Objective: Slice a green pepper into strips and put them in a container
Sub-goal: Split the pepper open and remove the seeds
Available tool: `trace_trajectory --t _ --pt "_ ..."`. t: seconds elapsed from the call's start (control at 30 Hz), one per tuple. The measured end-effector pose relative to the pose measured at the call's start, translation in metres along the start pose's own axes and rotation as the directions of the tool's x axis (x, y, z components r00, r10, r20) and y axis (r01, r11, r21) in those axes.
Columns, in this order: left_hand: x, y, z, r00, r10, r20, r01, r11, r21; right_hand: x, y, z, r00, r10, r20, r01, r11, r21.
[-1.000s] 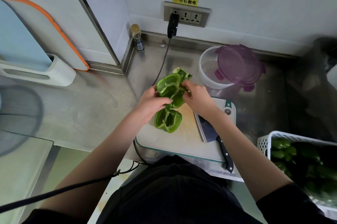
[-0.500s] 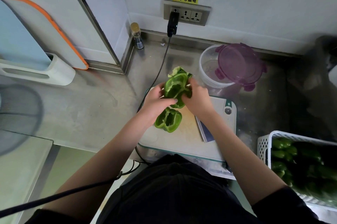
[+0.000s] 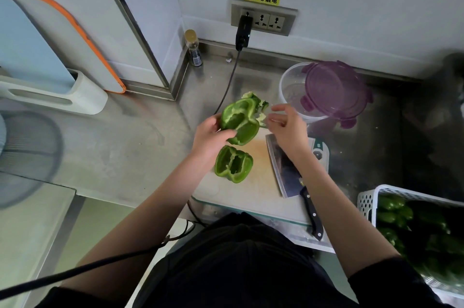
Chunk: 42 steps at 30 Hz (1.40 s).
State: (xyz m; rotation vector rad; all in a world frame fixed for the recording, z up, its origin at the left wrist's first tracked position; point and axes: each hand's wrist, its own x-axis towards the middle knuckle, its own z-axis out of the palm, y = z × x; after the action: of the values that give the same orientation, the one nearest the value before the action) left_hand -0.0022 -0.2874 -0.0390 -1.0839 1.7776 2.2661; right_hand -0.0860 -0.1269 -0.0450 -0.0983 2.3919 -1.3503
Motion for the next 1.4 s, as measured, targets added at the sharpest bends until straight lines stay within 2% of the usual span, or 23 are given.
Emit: trace_trajectory --t 0.03,0.1,0.13,0.2,0.27,0.3,0.33,0.4,0.47,0.5,0.63,0.73,0.8,0.93,1.0,1.07,1.17,1.27,1.33,1.4 --pt "0.001 0.001 -0.002 1.000 -0.018 0.021 0.020 0.997 -0.068 0.004 0.001 -0.003 0.997 0.024 0.076 -0.023 1.000 -0.009" --pt "0.001 0.003 -0.004 0.996 -0.047 0.080 0.064 0.974 -0.216 0.005 -0.001 -0.005 0.954 0.021 0.301 0.037 0.982 -0.185" --pt "0.002 0.003 -0.005 0.993 -0.053 0.102 0.078 0.961 -0.266 0.006 -0.003 -0.005 0.947 -0.002 0.323 0.074 0.975 -0.212" --pt "0.004 0.003 -0.006 0.990 -0.046 0.135 0.086 0.948 -0.307 0.002 -0.011 -0.007 0.960 -0.026 0.280 0.046 0.997 -0.063" --pt "0.005 0.003 -0.006 0.986 -0.041 0.162 0.088 0.952 -0.295 -0.005 -0.023 -0.003 0.944 0.062 0.324 -0.123 0.977 0.174" --pt "0.005 0.004 -0.005 0.984 -0.034 0.172 0.081 0.959 -0.273 -0.009 -0.026 -0.001 0.932 0.095 0.350 -0.183 0.957 0.226" --pt "0.004 0.005 -0.005 0.984 -0.028 0.176 0.072 0.967 -0.246 -0.011 -0.028 0.001 0.947 0.075 0.312 -0.138 0.973 0.185" --pt "0.002 0.007 -0.004 0.983 -0.018 0.185 0.054 0.980 -0.192 -0.013 -0.029 0.006 0.985 -0.090 0.147 0.108 0.987 -0.120" --pt "-0.001 0.009 -0.001 0.981 -0.011 0.192 0.034 0.992 -0.118 -0.011 -0.025 0.011 0.971 -0.224 0.079 0.236 0.876 -0.421" --pt "-0.002 0.008 0.001 0.984 -0.012 0.180 0.024 0.997 -0.067 -0.011 -0.024 0.013 0.966 -0.245 0.080 0.252 0.831 -0.496" --pt "-0.002 0.005 0.004 0.995 -0.024 0.101 0.019 0.999 0.045 -0.012 -0.028 0.017 0.966 -0.230 0.120 0.257 0.780 -0.571" --pt "-0.003 0.003 0.007 0.994 -0.016 0.108 0.009 0.998 0.069 -0.015 -0.028 0.023 0.979 -0.188 0.080 0.198 0.778 -0.597" --pt "-0.004 0.002 0.010 0.997 -0.009 0.080 0.003 0.997 0.078 -0.015 -0.027 0.024 0.986 -0.140 0.086 0.165 0.816 -0.554" --pt "0.004 -0.001 0.004 0.999 -0.047 0.018 0.046 0.999 0.029 -0.004 -0.012 0.001 0.964 -0.024 0.265 0.078 0.978 -0.193" --pt "0.008 -0.003 -0.001 0.999 -0.041 0.018 0.041 0.998 0.041 0.004 0.001 -0.006 0.975 -0.016 0.221 0.036 0.995 -0.090" --pt "0.010 -0.003 -0.004 0.999 -0.037 0.010 0.036 0.998 0.048 0.008 0.005 -0.006 0.981 -0.039 0.190 0.058 0.994 -0.095" --pt "0.015 -0.001 -0.005 0.999 -0.032 0.004 0.032 0.998 0.061 0.010 0.001 0.000 0.967 -0.074 0.246 0.127 0.969 -0.210" --pt "0.019 0.001 -0.007 0.998 -0.030 0.054 0.027 0.998 0.052 0.008 -0.006 0.006 0.967 0.032 0.254 -0.016 0.998 -0.068" --pt "0.019 0.004 -0.006 0.986 -0.033 0.162 0.036 0.999 -0.012 0.006 -0.005 0.014 0.962 0.046 0.271 -0.018 0.995 -0.102" --pt "0.021 0.001 -0.008 0.975 -0.056 0.214 0.073 0.995 -0.072 0.008 0.000 0.018 0.986 0.059 0.155 -0.043 0.993 -0.106"
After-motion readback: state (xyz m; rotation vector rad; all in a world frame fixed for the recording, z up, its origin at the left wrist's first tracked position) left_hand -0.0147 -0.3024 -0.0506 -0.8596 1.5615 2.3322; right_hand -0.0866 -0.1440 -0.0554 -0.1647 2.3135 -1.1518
